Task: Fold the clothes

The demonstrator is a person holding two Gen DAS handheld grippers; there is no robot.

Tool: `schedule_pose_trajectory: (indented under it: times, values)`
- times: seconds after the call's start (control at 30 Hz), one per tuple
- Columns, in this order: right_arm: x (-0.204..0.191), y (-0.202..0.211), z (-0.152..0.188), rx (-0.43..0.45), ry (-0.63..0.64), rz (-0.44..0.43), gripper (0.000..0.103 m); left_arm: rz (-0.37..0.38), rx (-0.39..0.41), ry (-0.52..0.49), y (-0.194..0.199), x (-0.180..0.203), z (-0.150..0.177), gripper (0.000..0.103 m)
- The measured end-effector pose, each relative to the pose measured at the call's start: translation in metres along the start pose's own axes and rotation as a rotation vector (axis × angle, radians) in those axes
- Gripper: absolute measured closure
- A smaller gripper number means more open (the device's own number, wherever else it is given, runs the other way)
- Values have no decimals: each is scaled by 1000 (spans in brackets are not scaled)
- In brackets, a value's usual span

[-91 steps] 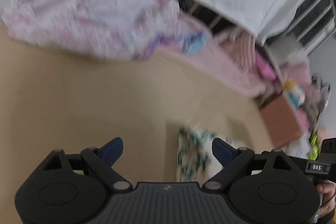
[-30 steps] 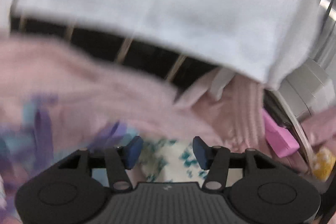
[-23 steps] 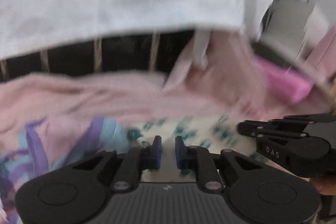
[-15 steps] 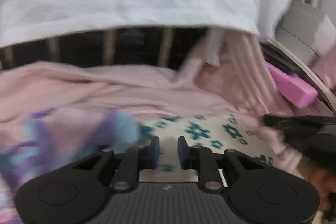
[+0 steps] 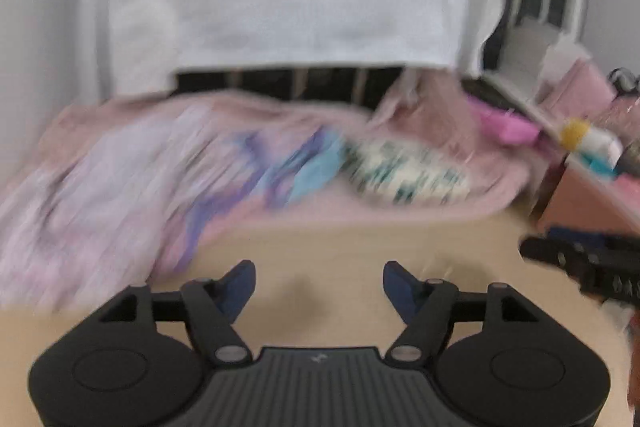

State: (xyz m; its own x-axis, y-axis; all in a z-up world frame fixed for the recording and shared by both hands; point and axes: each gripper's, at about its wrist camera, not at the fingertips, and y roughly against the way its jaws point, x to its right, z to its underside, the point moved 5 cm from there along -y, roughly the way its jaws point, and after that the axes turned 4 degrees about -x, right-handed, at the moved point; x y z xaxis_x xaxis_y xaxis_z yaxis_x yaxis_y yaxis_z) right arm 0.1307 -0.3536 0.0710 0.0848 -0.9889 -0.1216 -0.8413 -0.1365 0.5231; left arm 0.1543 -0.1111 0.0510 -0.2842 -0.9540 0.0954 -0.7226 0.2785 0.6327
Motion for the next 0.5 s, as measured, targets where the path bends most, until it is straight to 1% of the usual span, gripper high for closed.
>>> schedule_pose_trajectory:
  times: [0.03,0.1,0.13,0.17,0.2,0.23,0.27,0.3,0.33,0.37,0.4,0.43,0.5]
  values:
    - [-7,4,18,-27,-26,-14,49,-15,5,3,12,-5,15,33]
    - [-20,13,51,-76,-75,-36,46,-13,23,10,33,-12,43,24]
    - [-29,17,65,-90,-81,-33,39,-13,32,13,44,-16,56,16]
    - [-40,21,77,-94,-76,-22,27,-14,32,10,52,-19,70,15]
    - [-51,25,89,-98,-70,-12,22,-26,12,-4,56,-21,83,15]
    - [-63,28,99,-103,-56,-2,19,-49,-12,-19,60,-22,94,15]
    - [-75,29,108,-110,-32,7,19,-65,-17,-33,64,-24,103,15]
    - [-86,31,115,-110,-15,14,19,-75,-9,-40,68,-26,111,15]
    - [-94,33,122,-102,-7,19,16,-82,-2,-36,70,-28,118,15]
    - [-101,34,127,-98,-4,30,10,-86,-6,-23,70,-31,124,15]
    - [-104,34,132,-99,-6,50,7,-86,-19,-2,68,-37,129,15]
    - [-107,34,136,-100,-6,67,1,-85,-31,19,67,-42,134,15]
    - [-111,32,143,-107,-6,99,0,-70,-50,76,64,-53,139,14]
